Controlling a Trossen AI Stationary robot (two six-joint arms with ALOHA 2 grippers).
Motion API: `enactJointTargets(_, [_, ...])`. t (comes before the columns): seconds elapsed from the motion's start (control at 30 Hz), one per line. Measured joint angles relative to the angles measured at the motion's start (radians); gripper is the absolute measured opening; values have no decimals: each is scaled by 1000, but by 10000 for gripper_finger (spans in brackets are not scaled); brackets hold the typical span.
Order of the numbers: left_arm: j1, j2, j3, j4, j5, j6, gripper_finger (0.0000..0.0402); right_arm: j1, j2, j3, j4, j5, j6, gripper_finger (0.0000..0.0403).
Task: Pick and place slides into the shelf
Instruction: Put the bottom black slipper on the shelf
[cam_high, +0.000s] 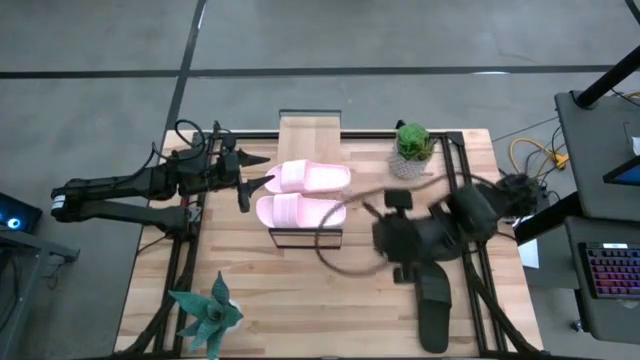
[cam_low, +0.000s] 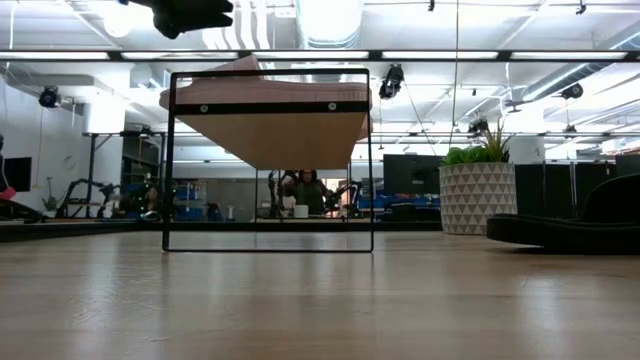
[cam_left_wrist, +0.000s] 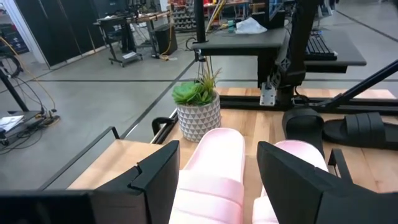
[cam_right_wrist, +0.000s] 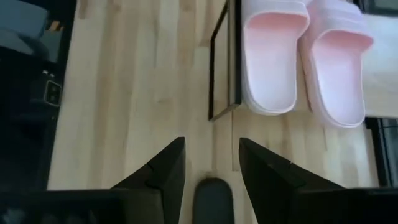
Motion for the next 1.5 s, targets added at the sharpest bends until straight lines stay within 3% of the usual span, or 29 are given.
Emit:
enactJointTargets(0.27, [0, 11, 1, 5, 12, -7, 199, 220, 2, -44, 0, 173, 133, 141])
enactJointTargets(0.4, [1, 11, 0, 17, 69, -7, 199, 284, 9, -66, 0, 216, 238, 141])
enactJointTargets(0.6, [0, 11, 2, 28, 88, -7, 199, 329, 42, -140, 0, 215, 334, 141])
enactJointTargets(0.87, [0, 11, 1, 28, 88, -4, 199, 339, 54, -337, 0, 192, 431, 139])
enactJointTargets(1.27, [0, 11, 0, 23, 88, -9, 199, 439, 54, -627, 13, -110, 888, 116])
enactJointTargets(1.37, [0, 17, 0, 24, 87, -9, 199, 496, 54, -646, 47, -93, 979, 107])
enactJointTargets(1.5, [0, 30, 0, 24, 87, -9, 199, 570, 54, -654, 93, 29, 1064, 95])
